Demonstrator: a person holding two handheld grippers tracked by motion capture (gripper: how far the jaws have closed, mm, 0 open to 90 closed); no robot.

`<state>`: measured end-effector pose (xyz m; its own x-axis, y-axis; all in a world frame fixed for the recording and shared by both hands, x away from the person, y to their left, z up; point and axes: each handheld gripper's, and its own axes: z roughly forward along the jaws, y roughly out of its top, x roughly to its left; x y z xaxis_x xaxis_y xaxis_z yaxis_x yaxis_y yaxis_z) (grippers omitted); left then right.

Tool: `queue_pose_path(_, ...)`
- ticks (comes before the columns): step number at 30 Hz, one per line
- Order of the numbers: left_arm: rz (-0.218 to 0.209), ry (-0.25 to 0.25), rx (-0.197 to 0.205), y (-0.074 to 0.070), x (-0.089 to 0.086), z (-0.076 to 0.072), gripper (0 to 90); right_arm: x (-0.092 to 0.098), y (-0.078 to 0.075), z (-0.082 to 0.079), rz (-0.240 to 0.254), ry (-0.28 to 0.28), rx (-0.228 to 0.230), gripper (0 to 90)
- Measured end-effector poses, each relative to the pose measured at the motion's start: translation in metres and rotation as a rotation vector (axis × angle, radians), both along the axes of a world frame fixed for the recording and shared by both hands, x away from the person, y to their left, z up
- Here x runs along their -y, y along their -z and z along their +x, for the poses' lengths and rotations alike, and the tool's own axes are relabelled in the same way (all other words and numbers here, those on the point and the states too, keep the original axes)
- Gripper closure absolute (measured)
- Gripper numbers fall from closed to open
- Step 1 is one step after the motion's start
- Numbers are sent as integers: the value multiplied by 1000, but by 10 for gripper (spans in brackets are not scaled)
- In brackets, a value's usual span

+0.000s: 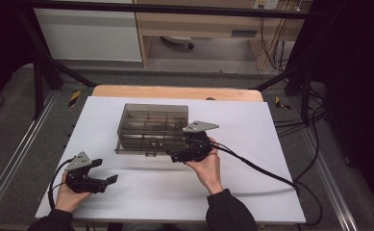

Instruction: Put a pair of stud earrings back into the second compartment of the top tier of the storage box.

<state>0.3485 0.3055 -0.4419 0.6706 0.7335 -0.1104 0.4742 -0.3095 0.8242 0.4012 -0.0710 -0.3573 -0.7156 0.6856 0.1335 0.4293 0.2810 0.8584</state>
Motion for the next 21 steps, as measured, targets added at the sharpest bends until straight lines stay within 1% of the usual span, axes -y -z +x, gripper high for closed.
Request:
queue_pose_path(3,0,0,-1,0,0,0,55,14,2,-3,-4,7,0,33)
queue_pose_path(7,2,-1,-2,0,0,0,55,33,5,-9,-8,11,5,10)
queue_pose_path(9,3,0,-1,0,0,0,55,43,8,-12,0,21,10,6)
queue_pose_path(13,2,-1,-2,1,1,0,55,63,14,-17,19,28,-5,6)
queue_pose_path(17,6,0,-3,1,1,0,55,83,21,-21,21,35,-9,5)
queue_pose_path(21,7,1,-2,1,1,0,55,102,32,-23,26,39,-17,5)
